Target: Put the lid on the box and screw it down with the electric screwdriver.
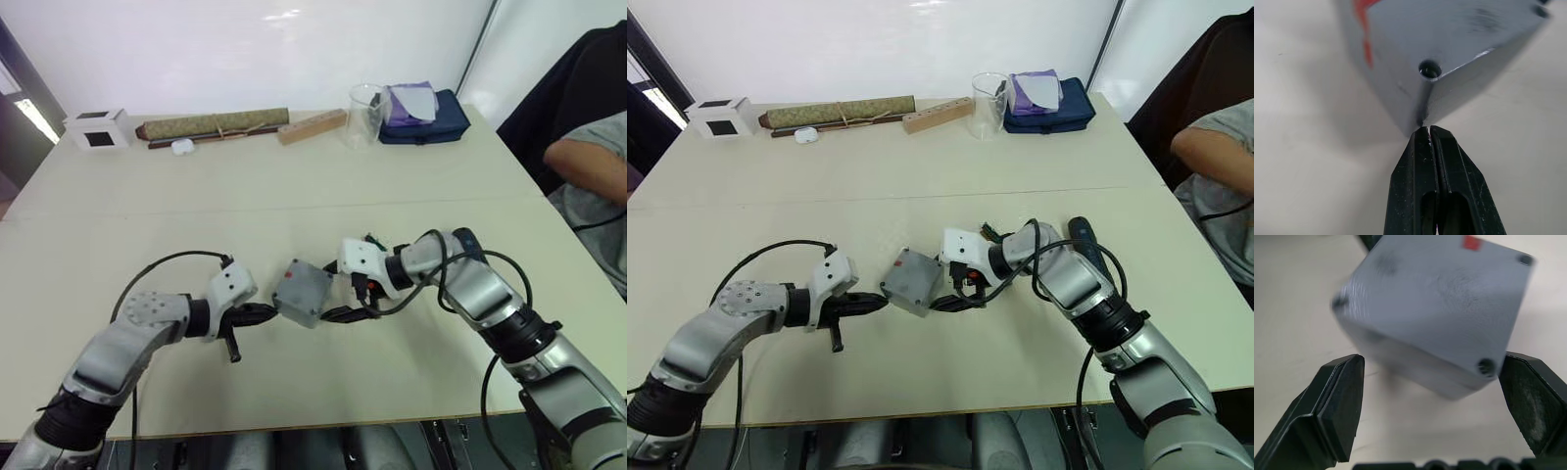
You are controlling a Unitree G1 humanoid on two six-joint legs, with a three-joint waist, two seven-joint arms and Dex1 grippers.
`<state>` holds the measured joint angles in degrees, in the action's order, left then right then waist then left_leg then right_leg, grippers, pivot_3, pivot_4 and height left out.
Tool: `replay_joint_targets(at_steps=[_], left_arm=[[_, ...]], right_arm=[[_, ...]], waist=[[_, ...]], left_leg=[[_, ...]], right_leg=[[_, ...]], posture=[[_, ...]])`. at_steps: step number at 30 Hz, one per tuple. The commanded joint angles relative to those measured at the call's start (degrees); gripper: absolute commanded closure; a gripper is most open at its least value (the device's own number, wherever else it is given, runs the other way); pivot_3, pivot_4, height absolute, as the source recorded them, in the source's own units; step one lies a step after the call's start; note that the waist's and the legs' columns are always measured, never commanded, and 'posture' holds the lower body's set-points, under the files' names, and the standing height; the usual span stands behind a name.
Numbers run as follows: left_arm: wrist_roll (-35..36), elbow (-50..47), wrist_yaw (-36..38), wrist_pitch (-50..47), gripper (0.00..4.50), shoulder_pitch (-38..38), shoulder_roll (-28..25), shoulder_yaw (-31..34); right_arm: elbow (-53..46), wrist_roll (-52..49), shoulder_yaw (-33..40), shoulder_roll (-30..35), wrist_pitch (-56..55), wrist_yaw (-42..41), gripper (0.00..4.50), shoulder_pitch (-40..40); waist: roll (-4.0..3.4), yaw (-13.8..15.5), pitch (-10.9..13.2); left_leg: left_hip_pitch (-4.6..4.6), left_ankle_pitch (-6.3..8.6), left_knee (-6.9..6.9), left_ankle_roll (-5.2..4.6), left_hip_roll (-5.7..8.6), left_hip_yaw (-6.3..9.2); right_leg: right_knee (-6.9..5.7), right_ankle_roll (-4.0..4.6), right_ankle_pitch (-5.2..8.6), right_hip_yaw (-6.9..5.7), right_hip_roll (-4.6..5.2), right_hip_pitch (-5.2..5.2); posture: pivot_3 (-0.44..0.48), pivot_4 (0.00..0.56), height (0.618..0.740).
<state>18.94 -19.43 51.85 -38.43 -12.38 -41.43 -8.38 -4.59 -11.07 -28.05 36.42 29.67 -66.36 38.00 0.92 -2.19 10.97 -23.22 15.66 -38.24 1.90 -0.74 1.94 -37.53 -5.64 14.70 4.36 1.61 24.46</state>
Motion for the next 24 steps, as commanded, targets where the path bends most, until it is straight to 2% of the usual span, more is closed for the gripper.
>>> replay_joint_targets(at_steps=[1, 10, 24], left_arm=[[-0.86, 1.0, -0.27, 2.35, 4.5, -2.04, 0.47, 0.17], [-1.02, 3.51, -0.03, 3.26, 4.5, -4.92, 2.3, 0.12], [-3.06, 7.37, -0.26, 6.25, 4.5, -7.97, 6.25, -1.57]], right_arm=[[-6.33, -2.7, 2.41, 0.27, 3.26, -0.65, 0.07, -1.48], [-15.16, -3.49, 7.21, -0.02, 11.83, 6.26, 0.07, -7.07], [-19.89, -4.1, 7.79, -0.04, 16.95, 11.28, 0.07, -9.42]], waist=[[0.0, -0.04, 0.0], [0.0, -0.14, 0.0], [0.01, -0.02, -0.01]], left_leg=[[0.0, 0.0, 0.0, 0.0, -0.01, 0.01], [0.0, 0.0, 0.0, 0.0, 0.0, 0.01], [-0.01, 0.0, 0.0, 0.01, 0.02, 0.01]], right_leg=[[0.0, 0.0, 0.0, -0.01, -0.02, 0.0], [0.0, 0.0, 0.0, -0.01, -0.02, 0.0], [-0.01, 0.0, 0.0, 0.0, -0.02, 0.0]], posture=[[0.0, 0.15, 0.74], [0.0, 0.15, 0.74], [0.0, 0.15, 0.74]])
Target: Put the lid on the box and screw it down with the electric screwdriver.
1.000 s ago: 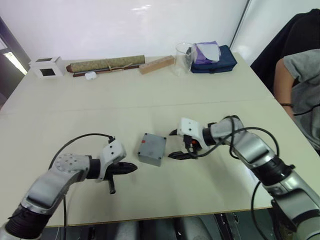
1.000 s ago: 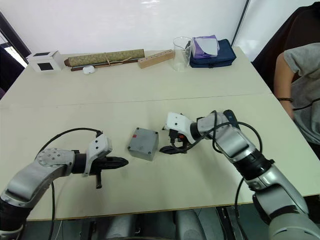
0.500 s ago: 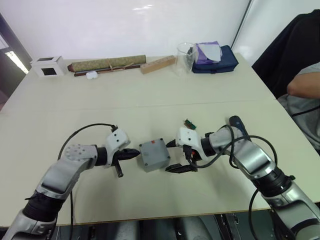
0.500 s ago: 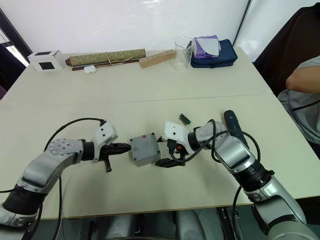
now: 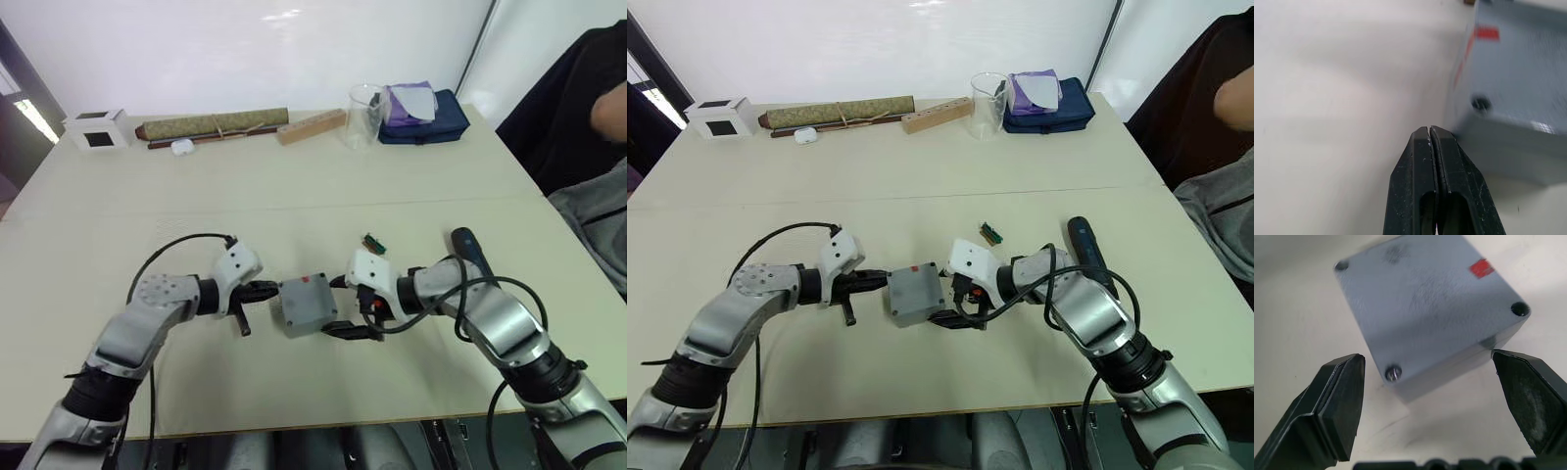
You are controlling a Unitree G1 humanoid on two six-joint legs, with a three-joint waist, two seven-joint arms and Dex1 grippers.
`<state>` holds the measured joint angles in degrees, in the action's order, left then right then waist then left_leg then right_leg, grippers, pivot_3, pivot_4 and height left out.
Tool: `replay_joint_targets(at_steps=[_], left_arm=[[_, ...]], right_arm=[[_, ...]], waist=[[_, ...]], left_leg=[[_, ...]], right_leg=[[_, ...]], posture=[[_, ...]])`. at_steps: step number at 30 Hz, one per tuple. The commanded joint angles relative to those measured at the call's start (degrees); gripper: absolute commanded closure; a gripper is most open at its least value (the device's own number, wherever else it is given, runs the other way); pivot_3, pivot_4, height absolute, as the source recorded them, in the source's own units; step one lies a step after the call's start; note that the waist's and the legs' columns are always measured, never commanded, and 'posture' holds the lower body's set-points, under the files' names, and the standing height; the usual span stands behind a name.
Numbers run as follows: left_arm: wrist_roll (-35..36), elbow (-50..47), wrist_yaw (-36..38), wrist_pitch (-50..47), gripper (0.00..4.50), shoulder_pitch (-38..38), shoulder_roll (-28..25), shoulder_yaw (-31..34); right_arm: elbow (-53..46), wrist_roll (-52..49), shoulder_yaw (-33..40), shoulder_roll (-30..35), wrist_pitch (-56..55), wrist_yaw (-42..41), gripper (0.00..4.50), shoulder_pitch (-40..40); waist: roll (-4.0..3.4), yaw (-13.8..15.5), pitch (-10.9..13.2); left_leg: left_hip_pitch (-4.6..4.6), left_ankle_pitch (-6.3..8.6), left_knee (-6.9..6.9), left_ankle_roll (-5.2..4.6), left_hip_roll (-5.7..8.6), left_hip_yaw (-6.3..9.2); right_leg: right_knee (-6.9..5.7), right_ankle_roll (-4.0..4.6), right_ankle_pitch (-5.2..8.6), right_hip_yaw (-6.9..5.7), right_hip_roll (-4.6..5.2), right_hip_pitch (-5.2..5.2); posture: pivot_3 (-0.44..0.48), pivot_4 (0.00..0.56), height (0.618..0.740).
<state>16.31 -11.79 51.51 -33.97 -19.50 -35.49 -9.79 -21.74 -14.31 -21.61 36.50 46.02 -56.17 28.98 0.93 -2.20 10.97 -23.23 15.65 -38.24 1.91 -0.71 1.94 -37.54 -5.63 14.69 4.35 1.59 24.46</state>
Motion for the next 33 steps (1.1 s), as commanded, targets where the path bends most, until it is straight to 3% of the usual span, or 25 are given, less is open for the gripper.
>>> replay_joint_targets(at_steps=[1, 7, 11, 16, 20, 24, 33], left_arm=[[-0.48, -0.15, 0.13, 1.98, 4.5, -0.92, 0.35, -0.21], [-1.4, 0.5, -0.31, 3.24, 4.5, -1.13, 0.64, -0.21], [-1.96, 1.25, 0.56, 2.72, 4.5, -0.18, -5.74, 4.63], [4.25, -7.54, 7.83, -1.96, 4.5, 7.14, -12.25, 4.72], [6.54, -12.75, 5.75, -5.15, 4.5, 10.85, -9.81, 3.25], [5.04, -12.67, 1.28, -5.49, 4.5, 9.94, -5.74, 1.45], [3.78, -8.63, -1.15, -3.25, 4.5, 5.69, -3.02, 0.66]], right_arm=[[-2.97, -0.94, 1.43, -0.04, 0.86, 1.42, 0.07, -0.52], [-5.24, -0.4, 1.92, 0.88, 4.49, 5.03, 0.07, -1.06], [-9.0, -1.91, 3.16, 1.04, 7.44, 7.14, 0.07, -2.18], [-11.8, -3.33, 3.93, 1.99, 9.77, 8.0, 0.07, -3.65], [-14.55, -6.57, 4.49, 3.46, 14.17, 7.61, 0.07, -5.4], [-15.99, -8.89, 4.35, 3.53, 16.79, 8.31, 0.07, -6.07], [-15.54, -11.19, 3.61, -0.82, 19.45, 13.03, 0.07, -5.3]], waist=[[0.0, -0.03, 0.0], [0.0, -0.08, 0.0], [0.0, -0.41, 0.0], [-0.03, -0.26, -0.01], [0.0, 0.36, -0.02], [0.05, 0.5, -0.05], [0.05, 0.02, -0.05]], left_leg=[[0.0, 0.0, 0.0, 0.0, 0.0, 0.0], [0.0, 0.0, 0.0, 0.0, -0.01, 0.0], [0.0, 0.0, 0.01, 0.0, -0.02, 0.02], [0.04, 0.0, 0.09, 0.0, -0.06, -0.03], [-0.04, 0.0, -0.02, 0.0, -0.03, 0.0], [0.0, 0.0, -0.06, 0.0, -0.02, -0.02], [0.04, -0.01, -0.05, 0.01, -0.06, 0.0]], right_leg=[[0.0, 0.0, 0.0, 0.0, 0.0, 0.0], [0.0, 0.0, 0.0, 0.0, 0.0, 0.0], [0.0, 0.0, 0.0, 0.0, -0.04, 0.01], [0.0, 0.01, 0.02, 0.01, -0.02, 0.02], [0.04, 0.01, 0.01, 0.01, 0.1, -0.02], [0.06, 0.0, 0.01, 0.02, 0.02, -0.05], [0.04, 0.0, 0.01, 0.01, -0.07, -0.06]], posture=[[0.0, 0.15, 0.74], [0.0, 0.15, 0.74], [0.0, 0.15, 0.74], [0.0, 0.15, 0.74], [0.0, 0.15, 0.74], [0.0, 0.15, 0.74], [0.0, 0.15, 0.74]])
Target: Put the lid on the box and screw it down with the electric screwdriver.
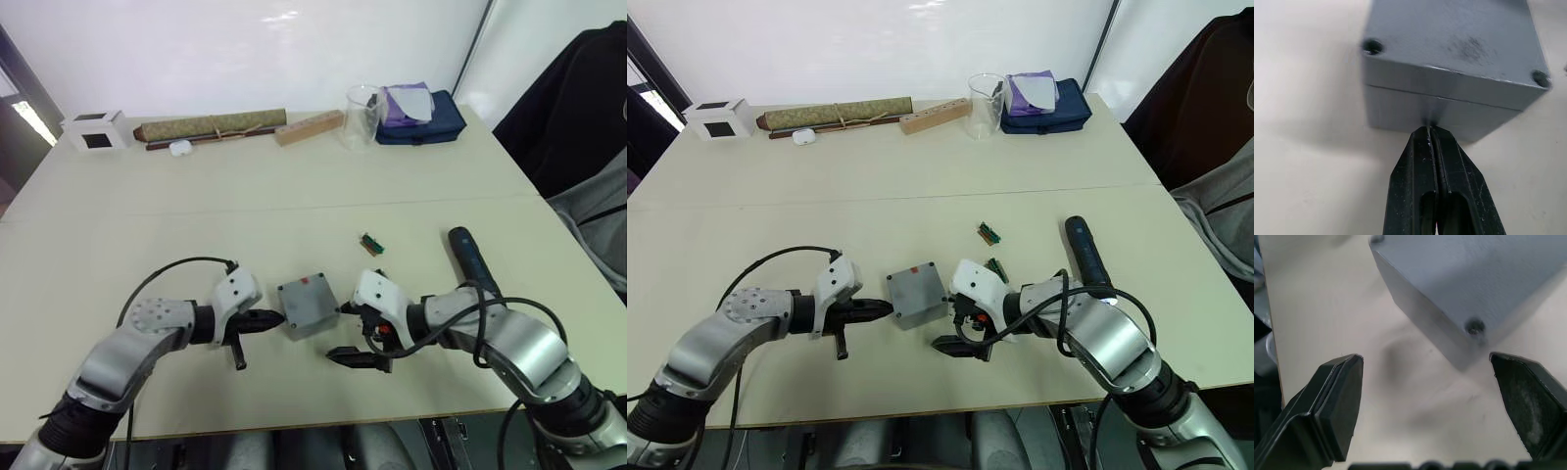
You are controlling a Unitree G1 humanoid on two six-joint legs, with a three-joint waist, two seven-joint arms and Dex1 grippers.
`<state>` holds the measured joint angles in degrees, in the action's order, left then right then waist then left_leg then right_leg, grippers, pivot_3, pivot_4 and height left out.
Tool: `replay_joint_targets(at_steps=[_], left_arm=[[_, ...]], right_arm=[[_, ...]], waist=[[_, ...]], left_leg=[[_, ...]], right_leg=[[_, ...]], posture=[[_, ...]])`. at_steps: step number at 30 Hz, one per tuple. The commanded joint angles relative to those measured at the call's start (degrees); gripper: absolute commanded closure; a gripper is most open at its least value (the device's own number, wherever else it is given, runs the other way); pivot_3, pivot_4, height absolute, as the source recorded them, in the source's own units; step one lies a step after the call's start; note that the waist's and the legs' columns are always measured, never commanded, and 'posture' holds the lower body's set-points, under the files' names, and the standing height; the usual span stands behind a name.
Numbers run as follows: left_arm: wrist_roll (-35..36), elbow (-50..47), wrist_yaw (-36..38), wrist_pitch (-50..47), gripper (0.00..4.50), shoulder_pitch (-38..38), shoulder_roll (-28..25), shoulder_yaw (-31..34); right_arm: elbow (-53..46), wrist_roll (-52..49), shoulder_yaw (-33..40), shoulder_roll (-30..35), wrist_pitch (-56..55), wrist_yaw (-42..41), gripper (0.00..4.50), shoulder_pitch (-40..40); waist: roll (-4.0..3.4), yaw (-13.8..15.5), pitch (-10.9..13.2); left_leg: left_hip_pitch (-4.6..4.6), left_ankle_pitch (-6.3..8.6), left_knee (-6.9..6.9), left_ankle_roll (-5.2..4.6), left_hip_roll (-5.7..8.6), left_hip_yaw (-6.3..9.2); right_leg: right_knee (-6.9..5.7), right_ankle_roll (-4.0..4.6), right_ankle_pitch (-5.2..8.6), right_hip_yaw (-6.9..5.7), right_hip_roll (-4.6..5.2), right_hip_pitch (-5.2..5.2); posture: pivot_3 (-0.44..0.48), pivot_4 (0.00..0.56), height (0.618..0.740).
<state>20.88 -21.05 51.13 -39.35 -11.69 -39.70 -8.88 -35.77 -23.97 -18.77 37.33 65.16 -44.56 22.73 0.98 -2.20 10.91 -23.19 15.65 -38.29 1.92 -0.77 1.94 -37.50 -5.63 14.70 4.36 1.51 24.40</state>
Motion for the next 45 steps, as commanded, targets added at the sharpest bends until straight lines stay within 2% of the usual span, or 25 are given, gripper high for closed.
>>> replay_joint_targets(at_steps=[1, 7, 11, 15, 20, 26, 29, 32, 35, 39, 45], left_arm=[[-0.92, 1.02, -0.85, 2.18, 4.5, -2.61, 1.53, -0.38], [-1.28, 1.6, -0.74, 2.49, 4.5, -3.47, 2.37, -0.48], [0.19, 0.26, 1.3, 1.1, 4.5, -3.24, 0.42, 0.61], [3.98, 0.57, 3.89, -0.84, 4.5, -4.42, -2.17, 4.96], [10.98, 4.34, 4.82, -4.65, 4.5, -9.88, -2.02, 11.5], [14.1, 5.58, 3.25, -6.43, 4.5, -13.93, 0.1, 12.77], [14.55, 5.48, 1.11, -6.84, 4.5, -16.21, 3.01, 11.39], [13.77, 5.32, 0.65, -6.45, 4.5, -16.6, 3.78, 9.93], [13.62, 5.1, 0.49, -6.37, 4.5, -16.49, 3.59, 9.59], [14.08, 3.89, -0.02, -6.86, 4.5, -15.83, 3.42, 9.49], [14.31, 3.1, -0.33, -6.93, 4.5, -14.46, 2.87, 9.88]], right_arm=[[-1.54, -1.55, 0.81, -1.72, 0.45, 1.66, 0.07, 1.03], [-1.83, -1.93, 1.22, -1.43, 0.82, 2.43, 0.07, 1.23], [-2.67, -2.65, 4.07, 0.67, -0.14, 2.17, 0.07, 0.98], [-3.34, -6.81, 14.28, 3.52, -1.54, -0.15, 0.07, -0.45], [0.73, -9.5, 25.6, 6.75, -3.85, -1.08, 0.07, -2.71], [8.59, -4.93, 25.81, 4.96, -10.93, 3.47, 0.07, -2.69], [19.55, 0.04, 22.13, 0.41, -18.29, 6.75, 0.07, 0.52], [29.4, 4.05, 18.42, -3.15, -24.9, 6.74, 0.07, 3.94], [35.45, 6.22, 16.62, -5.05, -29.21, 6.09, 0.79, 6.98], [41.06, 8.47, 15.04, -6.44, -33.16, 5.51, 2.18, 9.46], [44.13, 9.99, 14.91, -7.4, -35.57, 4.87, 2.18, 10.68]], waist=[[0.0, 0.08, 0.0], [0.0, -0.03, 0.0], [0.0, -0.01, 0.0], [0.0, 0.03, 0.01], [0.03, 0.26, 0.0], [0.03, -0.31, 0.0], [0.04, -0.33, 0.0], [0.05, -0.4, -0.02], [0.04, -0.34, -0.01], [0.02, -0.35, 0.0], [0.03, -0.21, 0.0]], left_leg=[[0.0, 0.0, 0.0, 0.0, 0.0, 0.0], [-0.01, 0.0, 0.0, 0.0, 0.03, -0.01], [-0.01, 0.0, 0.0, 0.0, 0.02, 0.0], [-0.04, 0.0, 0.0, 0.0, 0.02, 0.0], [-0.02, 0.0, 0.0, 0.0, 0.02, 0.02], [0.0, 0.0, 0.01, 0.0, 0.02, -0.02], [0.01, 0.0, 0.01, 0.0, 0.02, -0.02], [0.08, -0.01, 0.0, 0.02, 0.03, -0.11], [0.1, -0.01, 0.1, 0.03, 0.03, -0.07], [0.03, -0.02, 0.1, 0.03, 0.05, -0.09], [0.03, -0.02, 0.1, 0.04, 0.05, -0.05]], right_leg=[[0.0, 0.0, 0.0, 0.0, 0.0, 0.0], [0.01, 0.0, 0.0, 0.01, 0.03, 0.0], [0.0, 0.0, 0.0, 0.0, 0.03, 0.0], [0.01, 0.0, 0.0, 0.0, 0.04, 0.01], [0.02, -0.01, 0.0, -0.02, 0.01, -0.03], [0.02, -0.01, 0.0, 0.01, 0.01, -0.04], [0.0, -0.01, -0.01, 0.01, 0.0, -0.03], [0.0, -0.02, -0.02, 0.08, 0.0, -0.06], [-0.04, -0.01, -0.02, 0.1, -0.02, -0.02], [-0.04, -0.01, -0.02, 0.11, 0.05, 0.03], [-0.05, -0.01, -0.03, 0.09, 0.05, 0.03]], posture=[[0.0, 0.15, 0.74], [0.0, 0.15, 0.74], [0.0, 0.15, 0.74], [0.0, 0.15, 0.74], [0.0, 0.15, 0.74], [0.0, 0.15, 0.74], [0.0, 0.15, 0.74], [0.0, 0.15, 0.74], [0.0, 0.15, 0.74], [0.0, 0.15, 0.74], [0.0, 0.15, 0.74]])
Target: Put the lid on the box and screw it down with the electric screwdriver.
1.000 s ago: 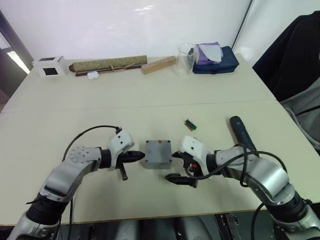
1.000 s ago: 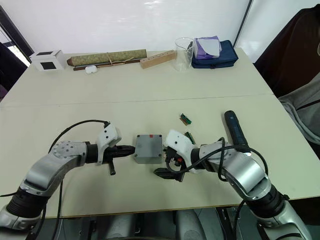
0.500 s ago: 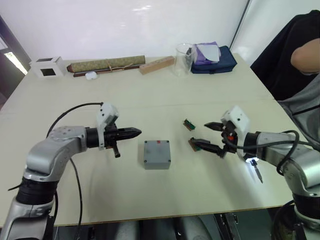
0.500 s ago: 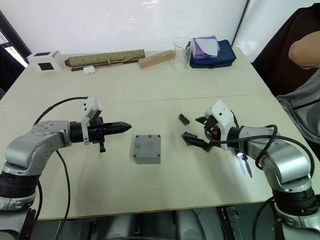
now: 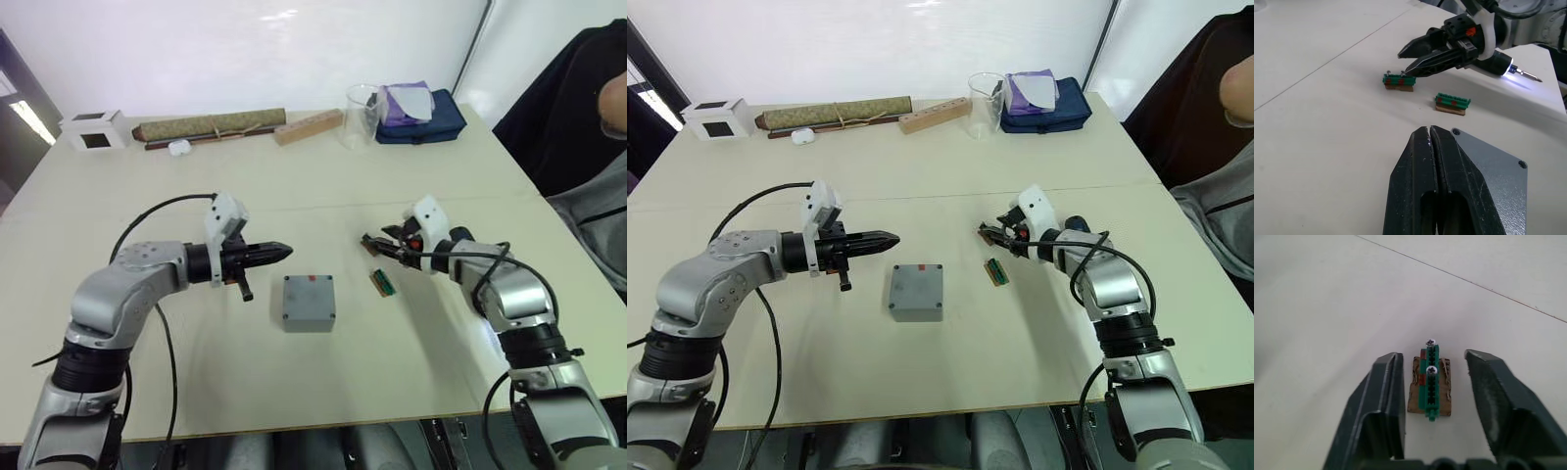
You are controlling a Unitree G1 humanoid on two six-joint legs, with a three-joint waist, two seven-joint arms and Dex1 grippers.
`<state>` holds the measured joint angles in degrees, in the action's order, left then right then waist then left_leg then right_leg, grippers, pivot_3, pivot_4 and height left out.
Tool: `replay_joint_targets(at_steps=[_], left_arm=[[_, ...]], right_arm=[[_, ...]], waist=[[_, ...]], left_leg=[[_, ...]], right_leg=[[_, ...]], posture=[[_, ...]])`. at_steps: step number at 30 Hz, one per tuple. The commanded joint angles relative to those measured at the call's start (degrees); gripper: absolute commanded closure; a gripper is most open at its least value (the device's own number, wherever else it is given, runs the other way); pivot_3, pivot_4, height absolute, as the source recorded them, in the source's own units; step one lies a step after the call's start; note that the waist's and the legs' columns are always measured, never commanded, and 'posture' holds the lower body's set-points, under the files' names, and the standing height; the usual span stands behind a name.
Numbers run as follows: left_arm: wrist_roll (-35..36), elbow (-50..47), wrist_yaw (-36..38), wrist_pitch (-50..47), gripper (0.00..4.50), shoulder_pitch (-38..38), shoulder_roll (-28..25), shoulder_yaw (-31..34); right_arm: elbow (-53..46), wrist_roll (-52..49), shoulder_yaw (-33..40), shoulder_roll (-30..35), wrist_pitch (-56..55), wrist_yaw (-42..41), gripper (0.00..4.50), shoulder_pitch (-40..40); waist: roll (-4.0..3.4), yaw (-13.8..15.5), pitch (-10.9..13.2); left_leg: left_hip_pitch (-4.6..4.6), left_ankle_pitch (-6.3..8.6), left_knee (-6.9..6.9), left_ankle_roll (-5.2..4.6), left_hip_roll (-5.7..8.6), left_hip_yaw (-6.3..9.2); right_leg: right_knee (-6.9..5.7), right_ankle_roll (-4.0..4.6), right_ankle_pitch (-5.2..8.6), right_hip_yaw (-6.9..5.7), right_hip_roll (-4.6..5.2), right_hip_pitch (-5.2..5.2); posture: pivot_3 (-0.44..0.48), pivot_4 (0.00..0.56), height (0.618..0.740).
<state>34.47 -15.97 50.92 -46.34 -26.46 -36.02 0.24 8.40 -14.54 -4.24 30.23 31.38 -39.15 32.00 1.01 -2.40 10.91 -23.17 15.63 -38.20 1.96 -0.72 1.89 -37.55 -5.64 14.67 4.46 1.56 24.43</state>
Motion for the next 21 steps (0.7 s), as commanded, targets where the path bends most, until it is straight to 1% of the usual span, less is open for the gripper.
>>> replay_joint_targets(at_steps=[1, 10, 11, 12, 13, 14, 15, 16, 21], left_arm=[[0.67, -2.07, -0.19, 0.09, 4.5, 0.48, -0.83, 0.73], [0.12, -2.28, -0.57, 0.38, 4.5, 1.0, -0.67, 0.18], [0.12, -2.35, -0.65, 0.36, 4.5, 1.0, -0.59, 0.13], [0.11, -2.39, -0.69, 0.37, 4.5, 1.02, -0.56, 0.08], [0.1, -2.41, -0.72, 0.38, 4.5, 1.02, -0.54, 0.05], [0.1, -2.39, -0.71, 0.4, 4.5, 1.04, -0.56, 0.03], [0.11, -2.37, -0.71, 0.42, 4.5, 1.05, -0.58, 0.02], [0.02, -2.28, -0.68, 0.54, 4.5, 1.1, -0.62, -0.03], [-0.21, -1.8, -0.46, 0.86, 4.5, 1.1, -0.87, -0.02]], right_arm=[[0.26, 0.75, 0.34, -0.43, -2.02, -0.65, 2.18, 1.49], [1.75, 1.82, 0.76, -1.08, -3.11, -1.29, 2.18, 1.67], [1.71, 1.83, 0.87, -1.14, -3.06, -1.33, 2.71, 1.63], [1.66, 1.83, 0.95, -1.24, -3.03, -1.35, 2.88, 1.6], [1.63, 1.83, 1.01, -1.31, -3.01, -1.36, 3.22, 1.58], [1.68, 1.88, 1.0, -1.44, -3.04, -1.33, 3.67, 1.62], [1.72, 1.95, 0.99, -1.53, -3.06, -1.31, 3.96, 1.64], [1.88, 2.05, 0.9, -1.75, -3.15, -1.28, 4.44, 1.71], [2.06, 2.15, 0.7, -2.4, -3.24, -1.59, 4.48, 2.06]], waist=[[0.0, -0.06, 0.0], [-0.01, -0.12, 0.0], [0.0, -0.12, 0.0], [0.0, -0.12, 0.0], [0.0, -0.12, 0.0], [0.0, -0.12, 0.0], [0.0, -0.12, 0.0], [0.0, -0.12, 0.0], [0.0, -0.14, 0.0]], left_leg=[[0.0, 0.0, 0.0, 0.0, 0.0, -0.01], [0.01, 0.0, 0.0, 0.0, 0.0, -0.01], [0.01, 0.0, 0.0, 0.0, 0.0, -0.01], [0.01, 0.0, 0.0, 0.0, 0.0, -0.01], [0.01, 0.0, 0.0, 0.0, 0.0, -0.01], [0.01, 0.0, 0.0, 0.0, 0.0, -0.01], [0.01, 0.0, 0.0, 0.0, 0.0, -0.01], [0.01, 0.0, 0.0, 0.0, 0.0, -0.01], [0.01, 0.0, 0.0, 0.0, 0.0, -0.01]], right_leg=[[0.0, 0.0, 0.0, 0.0, 0.0, 0.0], [0.0, 0.0, 0.0, 0.01, -0.02, 0.0], [0.0, 0.0, 0.0, 0.01, -0.02, 0.0], [0.0, 0.0, 0.0, 0.01, -0.01, 0.0], [0.0, 0.0, 0.0, 0.0, -0.01, 0.0], [0.0, 0.0, 0.0, 0.0, -0.01, 0.0], [0.0, 0.0, 0.0, 0.01, -0.02, 0.0], [0.0, 0.0, 0.0, 0.01, -0.01, 0.0], [0.0, 0.0, 0.0, 0.01, -0.01, 0.0]], posture=[[0.0, 0.15, 0.74], [0.0, 0.15, 0.74], [0.0, 0.15, 0.74], [0.0, 0.15, 0.74], [0.0, 0.15, 0.74], [0.0, 0.15, 0.74], [0.0, 0.15, 0.74], [0.0, 0.15, 0.74], [0.0, 0.15, 0.74]])
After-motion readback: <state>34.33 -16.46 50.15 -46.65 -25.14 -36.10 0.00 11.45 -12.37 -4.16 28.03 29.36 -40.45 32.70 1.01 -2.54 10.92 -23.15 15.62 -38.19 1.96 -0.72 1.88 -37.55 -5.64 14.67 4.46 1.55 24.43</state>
